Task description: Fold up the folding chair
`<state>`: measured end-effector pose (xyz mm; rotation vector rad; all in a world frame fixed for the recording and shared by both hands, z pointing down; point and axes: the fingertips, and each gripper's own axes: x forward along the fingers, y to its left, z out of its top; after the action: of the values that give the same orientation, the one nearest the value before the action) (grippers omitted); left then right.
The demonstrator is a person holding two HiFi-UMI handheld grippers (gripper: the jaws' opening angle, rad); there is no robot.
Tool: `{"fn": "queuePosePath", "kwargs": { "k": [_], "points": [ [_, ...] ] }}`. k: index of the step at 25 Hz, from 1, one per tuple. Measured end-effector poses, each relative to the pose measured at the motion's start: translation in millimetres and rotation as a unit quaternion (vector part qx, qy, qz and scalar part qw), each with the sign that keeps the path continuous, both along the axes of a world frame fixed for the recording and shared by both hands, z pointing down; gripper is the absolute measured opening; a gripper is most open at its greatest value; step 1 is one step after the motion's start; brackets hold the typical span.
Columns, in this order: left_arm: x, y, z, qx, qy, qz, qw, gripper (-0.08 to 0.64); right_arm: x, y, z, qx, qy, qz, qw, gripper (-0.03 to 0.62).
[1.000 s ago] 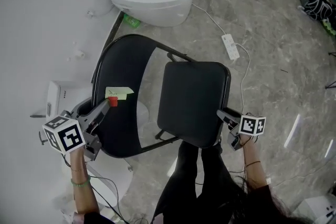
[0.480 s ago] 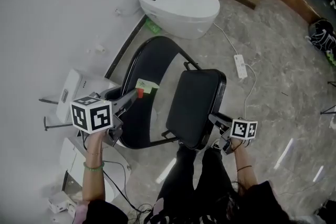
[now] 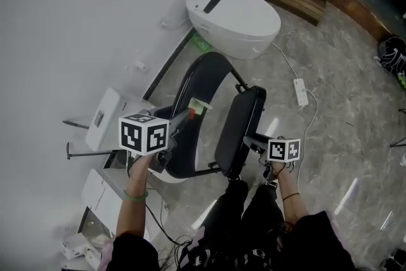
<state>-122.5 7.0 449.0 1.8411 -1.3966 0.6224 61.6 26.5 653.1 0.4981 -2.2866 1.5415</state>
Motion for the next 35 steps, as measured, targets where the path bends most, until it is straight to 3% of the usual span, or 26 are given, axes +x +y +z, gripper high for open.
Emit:
{"fn": "queuePosePath", "kwargs": {
  "k": [6, 13, 17, 20, 22, 26, 30, 32, 35],
  "points": [
    [-19.7, -1.2, -12.1, -0.001, 0.028, -0.004, 0.9996, 0.115, -62.9, -1.3, -15.1, 0.011, 0.019, -0.032, 0.999, 0.219],
    [-2.6, 4.5, -16.3, -0.001, -0.011, -0.004, 0.9999, 0.115, -100.5, 4.3, -16.0, 0.030, 0.024, -0.086, 0.996, 0.218],
    [-5.2, 2.6, -19.8, -0.002, 0.002, -0.018, 0.9998, 0.113, -128.4, 0.8, -12.3, 0.038, 0.039, -0.117, 0.992, 0.179],
    [-22.0, 0.7, -15.3, -0.014, -0.074, -0.018, 0.9970, 0.112, -144.9, -4.7, -7.4, 0.041, 0.059, -0.143, 0.987, 0.137],
    [-31.4, -0.5, -12.8, -0.018, -0.081, -0.017, 0.9964, 0.114, -149.9, -6.8, -7.3, 0.025, 0.043, -0.155, 0.987, 0.121],
    [-30.9, -2.7, -10.7, -0.023, -0.026, -0.016, 0.9993, 0.109, -149.5, -15.7, -7.6, -0.016, -0.009, -0.140, 0.990, 0.120],
    [-35.6, -5.2, -5.4, -0.036, -0.027, -0.011, 0.9989, 0.103, -165.9, -35.4, -1.5, -0.020, 0.006, -0.140, 0.990, 0.120],
    [-41.8, -4.9, -1.8, -0.040, -0.041, -0.011, 0.9983, 0.103, -174.1, -36.1, 0.4, -0.055, -0.006, -0.147, 0.988, 0.120],
    [-48.0, -4.2, 1.6, -0.043, -0.032, -0.011, 0.9985, 0.103, -185.6, -35.3, -0.4, -0.148, -0.067, -0.116, 0.980, 0.075]
  ]
}}
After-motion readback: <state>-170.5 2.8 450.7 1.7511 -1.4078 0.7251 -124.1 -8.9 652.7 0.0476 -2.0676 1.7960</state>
